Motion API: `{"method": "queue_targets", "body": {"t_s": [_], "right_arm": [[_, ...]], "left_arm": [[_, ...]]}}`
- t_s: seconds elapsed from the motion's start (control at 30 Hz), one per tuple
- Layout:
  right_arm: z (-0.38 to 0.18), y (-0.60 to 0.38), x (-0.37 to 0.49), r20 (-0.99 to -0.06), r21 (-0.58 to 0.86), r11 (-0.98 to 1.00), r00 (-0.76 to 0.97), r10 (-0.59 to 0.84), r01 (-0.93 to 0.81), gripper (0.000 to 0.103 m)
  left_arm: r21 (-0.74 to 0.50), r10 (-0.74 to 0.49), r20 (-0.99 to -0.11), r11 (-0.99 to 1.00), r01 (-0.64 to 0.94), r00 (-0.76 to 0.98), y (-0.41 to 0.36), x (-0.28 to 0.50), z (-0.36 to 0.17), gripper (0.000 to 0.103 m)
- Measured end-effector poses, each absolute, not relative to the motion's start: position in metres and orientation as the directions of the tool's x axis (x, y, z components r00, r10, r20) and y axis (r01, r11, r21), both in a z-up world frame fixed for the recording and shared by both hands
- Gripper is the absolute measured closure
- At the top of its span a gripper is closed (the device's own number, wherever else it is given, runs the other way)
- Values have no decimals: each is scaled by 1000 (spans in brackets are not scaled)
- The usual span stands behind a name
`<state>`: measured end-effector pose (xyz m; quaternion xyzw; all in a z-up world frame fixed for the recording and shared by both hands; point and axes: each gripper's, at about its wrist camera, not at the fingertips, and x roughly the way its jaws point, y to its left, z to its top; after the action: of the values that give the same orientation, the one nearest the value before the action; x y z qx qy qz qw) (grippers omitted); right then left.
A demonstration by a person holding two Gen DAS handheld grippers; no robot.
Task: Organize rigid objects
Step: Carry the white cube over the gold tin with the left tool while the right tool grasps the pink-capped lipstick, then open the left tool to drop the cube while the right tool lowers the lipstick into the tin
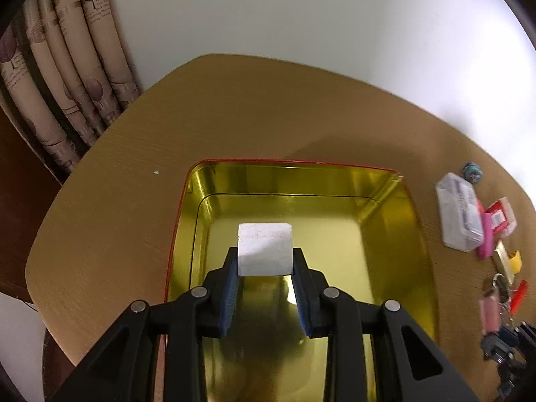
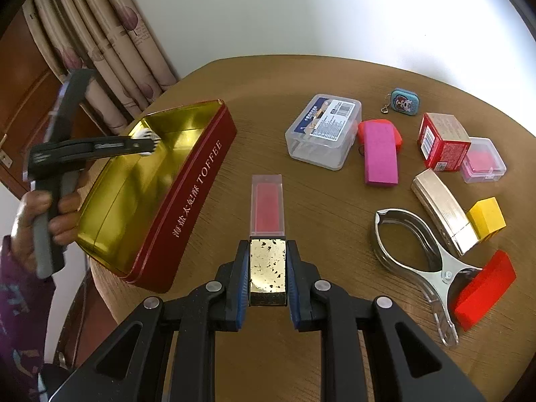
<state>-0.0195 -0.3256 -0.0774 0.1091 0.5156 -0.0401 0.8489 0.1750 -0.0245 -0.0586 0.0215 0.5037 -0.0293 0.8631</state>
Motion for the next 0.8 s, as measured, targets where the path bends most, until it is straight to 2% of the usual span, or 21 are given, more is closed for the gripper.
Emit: {"method": "queue_targets", "body": {"t_s": [0.33, 0.8], "right_arm": [[-63, -317, -19, -870, 164, 973, 489, 66, 162, 84], [-35, -292, 0, -842, 205, 972, 527, 113, 119, 84]], "left_arm": [[141, 86, -857, 987, 70, 508, -27, 184, -68, 73], [85, 25, -847, 992, 88, 530, -15, 168, -47, 70]]}}
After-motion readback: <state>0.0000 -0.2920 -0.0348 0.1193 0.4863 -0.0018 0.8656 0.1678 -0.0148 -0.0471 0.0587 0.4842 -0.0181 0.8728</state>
